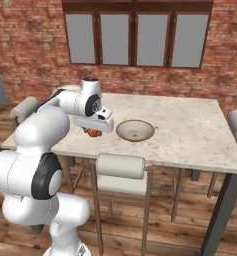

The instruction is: Take the fruits from the plate on the dining counter and place two fruits in each bowl.

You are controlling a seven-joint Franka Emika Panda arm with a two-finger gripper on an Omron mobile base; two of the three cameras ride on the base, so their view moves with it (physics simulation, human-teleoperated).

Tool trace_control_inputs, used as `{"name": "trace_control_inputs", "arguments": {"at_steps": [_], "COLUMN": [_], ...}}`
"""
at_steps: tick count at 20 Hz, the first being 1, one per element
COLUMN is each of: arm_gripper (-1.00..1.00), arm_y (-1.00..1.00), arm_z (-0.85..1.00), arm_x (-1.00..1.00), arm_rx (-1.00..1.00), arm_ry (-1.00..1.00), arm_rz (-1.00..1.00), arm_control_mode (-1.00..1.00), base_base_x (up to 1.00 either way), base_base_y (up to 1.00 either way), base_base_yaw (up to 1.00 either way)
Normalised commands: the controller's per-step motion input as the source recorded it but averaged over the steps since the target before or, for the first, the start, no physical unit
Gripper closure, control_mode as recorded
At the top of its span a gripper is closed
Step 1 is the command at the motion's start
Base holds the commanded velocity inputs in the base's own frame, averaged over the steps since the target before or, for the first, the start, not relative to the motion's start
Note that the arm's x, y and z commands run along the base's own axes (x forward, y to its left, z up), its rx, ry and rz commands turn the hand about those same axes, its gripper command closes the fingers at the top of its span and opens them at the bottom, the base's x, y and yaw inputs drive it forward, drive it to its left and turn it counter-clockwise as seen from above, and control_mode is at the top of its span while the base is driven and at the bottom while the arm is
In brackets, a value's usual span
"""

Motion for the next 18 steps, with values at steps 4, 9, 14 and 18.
{"name": "trace_control_inputs", "arguments": {"at_steps": [4, 9, 14, 18], "arm_gripper": [1.00, 1.00, 1.00, 1.00], "arm_y": [0.00, 0.00, 0.00, 0.00], "arm_z": [0.00, 0.00, 0.00, 0.00], "arm_x": [0.00, 0.00, 0.00, 0.00], "arm_rx": [0.00, 0.00, 0.00, 0.00], "arm_ry": [0.00, 0.00, 0.00, 0.00], "arm_rz": [0.00, 0.00, 0.00, 0.00], "arm_control_mode": [1.00, 1.00, 1.00, 1.00], "base_base_x": [0.24, 0.06, 0.26, 0.45], "base_base_y": [0.18, 0.42, 0.22, 0.01], "base_base_yaw": [0.00, 0.00, 0.00, 0.00]}}
